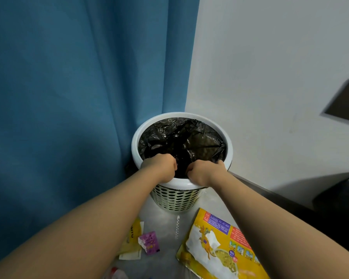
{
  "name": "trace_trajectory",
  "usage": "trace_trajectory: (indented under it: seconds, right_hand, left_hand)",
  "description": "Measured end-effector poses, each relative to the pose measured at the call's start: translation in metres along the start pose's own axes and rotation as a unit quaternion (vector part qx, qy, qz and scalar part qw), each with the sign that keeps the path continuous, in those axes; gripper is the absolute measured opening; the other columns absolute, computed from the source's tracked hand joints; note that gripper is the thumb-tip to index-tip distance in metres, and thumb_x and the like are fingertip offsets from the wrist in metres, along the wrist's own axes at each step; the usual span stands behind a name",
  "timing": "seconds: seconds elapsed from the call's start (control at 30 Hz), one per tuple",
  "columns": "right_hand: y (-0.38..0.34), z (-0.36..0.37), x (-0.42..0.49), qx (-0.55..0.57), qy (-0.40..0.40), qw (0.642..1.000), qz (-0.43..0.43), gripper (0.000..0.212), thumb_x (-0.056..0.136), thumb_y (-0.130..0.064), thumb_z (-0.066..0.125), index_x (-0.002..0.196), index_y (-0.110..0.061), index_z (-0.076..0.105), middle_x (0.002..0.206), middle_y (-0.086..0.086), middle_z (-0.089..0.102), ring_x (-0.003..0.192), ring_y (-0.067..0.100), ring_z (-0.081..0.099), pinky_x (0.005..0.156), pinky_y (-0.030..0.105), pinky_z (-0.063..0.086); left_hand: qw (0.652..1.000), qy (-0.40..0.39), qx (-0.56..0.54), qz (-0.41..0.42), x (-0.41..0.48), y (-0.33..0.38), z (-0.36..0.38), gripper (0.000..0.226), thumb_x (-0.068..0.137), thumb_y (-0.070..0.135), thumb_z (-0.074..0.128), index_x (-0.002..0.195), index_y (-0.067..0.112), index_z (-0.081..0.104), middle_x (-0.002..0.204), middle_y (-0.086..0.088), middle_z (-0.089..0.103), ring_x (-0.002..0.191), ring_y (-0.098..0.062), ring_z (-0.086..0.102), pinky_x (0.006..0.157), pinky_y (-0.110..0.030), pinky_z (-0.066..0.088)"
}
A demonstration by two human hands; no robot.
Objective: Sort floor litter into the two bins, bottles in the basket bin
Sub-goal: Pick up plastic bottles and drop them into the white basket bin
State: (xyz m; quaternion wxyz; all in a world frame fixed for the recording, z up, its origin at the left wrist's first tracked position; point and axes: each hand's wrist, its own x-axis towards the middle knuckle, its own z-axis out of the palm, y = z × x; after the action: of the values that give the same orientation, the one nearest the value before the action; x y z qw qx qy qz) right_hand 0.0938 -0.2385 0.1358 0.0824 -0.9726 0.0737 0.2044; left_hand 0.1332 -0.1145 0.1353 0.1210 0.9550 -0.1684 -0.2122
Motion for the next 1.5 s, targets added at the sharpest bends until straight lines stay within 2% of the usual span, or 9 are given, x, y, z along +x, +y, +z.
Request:
trace_trajectory:
  seconds: [0.17,0.33,0.53,0.63,0.73,0.83,1.1,1.27,1.5]
  right_hand:
    - [0.003,0.003,-0.003,0.015,0.059,0.998,-0.008,0.034,0.093,-0.028,0.034,0.118,-0.026,0.058,0.111,0.004,0.064,0.109,0.026,0.055,0.101,0.042,0.023]
    - [0.006,0.006,-0.015,0.054,0.140,0.988,-0.028,0.031,0.093,-0.027,0.037,0.116,-0.027,0.058,0.110,0.006,0.064,0.114,0.028,0.047,0.098,0.037,0.027]
    - [0.005,0.010,-0.041,0.113,0.227,0.965,-0.064,0.027,0.094,-0.027,0.041,0.115,-0.027,0.059,0.109,-0.001,0.065,0.114,0.023,0.045,0.096,0.036,0.030]
    - [0.002,0.023,-0.061,0.138,0.257,0.953,-0.080,0.028,0.093,-0.027,0.044,0.117,-0.028,0.058,0.110,-0.006,0.064,0.113,0.020,0.045,0.092,0.033,0.031]
    - [0.001,0.041,-0.081,0.145,0.273,0.947,-0.088,0.027,0.091,-0.029,0.049,0.116,-0.027,0.060,0.114,-0.004,0.064,0.113,0.021,0.048,0.090,0.033,0.034]
    - [0.001,0.070,-0.094,0.161,0.251,0.950,-0.093,0.028,0.090,-0.027,0.051,0.117,-0.024,0.060,0.117,0.000,0.064,0.111,0.024,0.049,0.092,0.035,0.038]
    - [0.008,0.175,-0.113,0.184,0.099,0.977,-0.038,0.031,0.088,-0.026,0.052,0.118,-0.025,0.059,0.120,0.004,0.062,0.114,0.028,0.051,0.092,0.034,0.043]
    - [0.015,0.218,-0.121,0.253,0.000,0.967,0.030,0.039,0.089,-0.025,0.055,0.128,-0.021,0.052,0.130,0.008,0.055,0.121,0.027,0.049,0.097,0.030,0.040]
    - [0.012,0.250,-0.129,0.290,-0.025,0.953,0.083,0.044,0.091,-0.023,0.053,0.134,-0.019,0.043,0.139,0.008,0.043,0.125,0.025,0.044,0.099,0.027,0.036]
  left_hand:
    - [0.999,0.031,0.004,0.011,-0.004,0.000,0.001,0.039,0.093,0.012,0.037,0.120,0.031,0.058,0.129,-0.004,0.054,0.114,-0.026,0.053,0.097,-0.035,0.044]
    - [0.994,0.103,-0.029,0.037,-0.010,-0.007,0.005,0.037,0.091,0.015,0.036,0.114,0.031,0.061,0.122,-0.003,0.061,0.110,-0.029,0.055,0.095,-0.038,0.044]
    - [0.966,0.231,-0.066,0.096,-0.044,-0.018,0.010,0.026,0.093,0.020,0.046,0.114,0.024,0.062,0.117,0.005,0.063,0.109,-0.017,0.054,0.092,-0.033,0.043]
    - [0.952,0.267,-0.103,0.104,-0.069,-0.024,0.020,0.025,0.092,0.020,0.050,0.112,0.020,0.064,0.113,0.005,0.064,0.107,-0.016,0.054,0.091,-0.035,0.045]
    - [0.946,0.280,-0.122,0.108,-0.092,-0.031,0.040,0.024,0.092,0.018,0.051,0.113,0.018,0.064,0.113,0.005,0.064,0.106,-0.016,0.054,0.088,-0.028,0.042]
    - [0.956,0.248,-0.126,0.095,-0.110,-0.044,0.069,0.028,0.092,0.018,0.051,0.118,0.018,0.061,0.119,0.004,0.061,0.110,-0.014,0.051,0.086,-0.020,0.035]
    - [0.985,0.119,-0.112,0.062,-0.142,-0.079,0.161,0.026,0.091,0.020,0.051,0.114,0.018,0.063,0.121,0.002,0.061,0.113,-0.018,0.053,0.091,-0.024,0.038]
    - [0.995,0.043,-0.077,0.039,-0.154,-0.102,0.199,0.036,0.087,0.030,0.045,0.116,0.019,0.062,0.123,0.001,0.061,0.116,-0.021,0.054,0.096,-0.027,0.039]
    - [1.000,0.014,-0.015,-0.001,-0.161,-0.123,0.222,0.044,0.093,0.030,0.049,0.136,0.028,0.041,0.142,0.005,0.043,0.128,-0.018,0.040,0.099,-0.029,0.036]
